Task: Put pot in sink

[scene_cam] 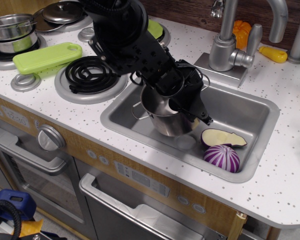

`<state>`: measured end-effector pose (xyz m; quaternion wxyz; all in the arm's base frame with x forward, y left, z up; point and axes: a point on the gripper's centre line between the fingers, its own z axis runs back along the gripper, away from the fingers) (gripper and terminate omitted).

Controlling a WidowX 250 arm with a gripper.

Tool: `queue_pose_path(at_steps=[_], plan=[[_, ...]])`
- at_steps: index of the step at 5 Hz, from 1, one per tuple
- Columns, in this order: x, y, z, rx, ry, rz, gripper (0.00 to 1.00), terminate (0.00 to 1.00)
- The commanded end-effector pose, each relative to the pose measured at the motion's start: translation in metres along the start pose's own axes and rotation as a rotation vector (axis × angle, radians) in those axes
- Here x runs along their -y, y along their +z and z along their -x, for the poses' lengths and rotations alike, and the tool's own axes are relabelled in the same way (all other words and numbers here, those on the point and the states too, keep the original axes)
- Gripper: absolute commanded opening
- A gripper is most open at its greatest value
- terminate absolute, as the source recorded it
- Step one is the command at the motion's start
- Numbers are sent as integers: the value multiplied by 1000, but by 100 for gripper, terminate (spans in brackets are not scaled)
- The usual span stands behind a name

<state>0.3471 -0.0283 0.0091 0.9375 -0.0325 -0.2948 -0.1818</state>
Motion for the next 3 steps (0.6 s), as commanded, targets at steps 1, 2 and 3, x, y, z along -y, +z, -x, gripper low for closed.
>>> queue_pose_path(at_steps=[1, 2, 3], plan=[[-9, 6, -1, 72, 13, -11, 100, 0], [-9, 6, -1, 72, 13, -11, 100, 0], [-9, 6, -1, 72, 13, -11, 100, 100]])
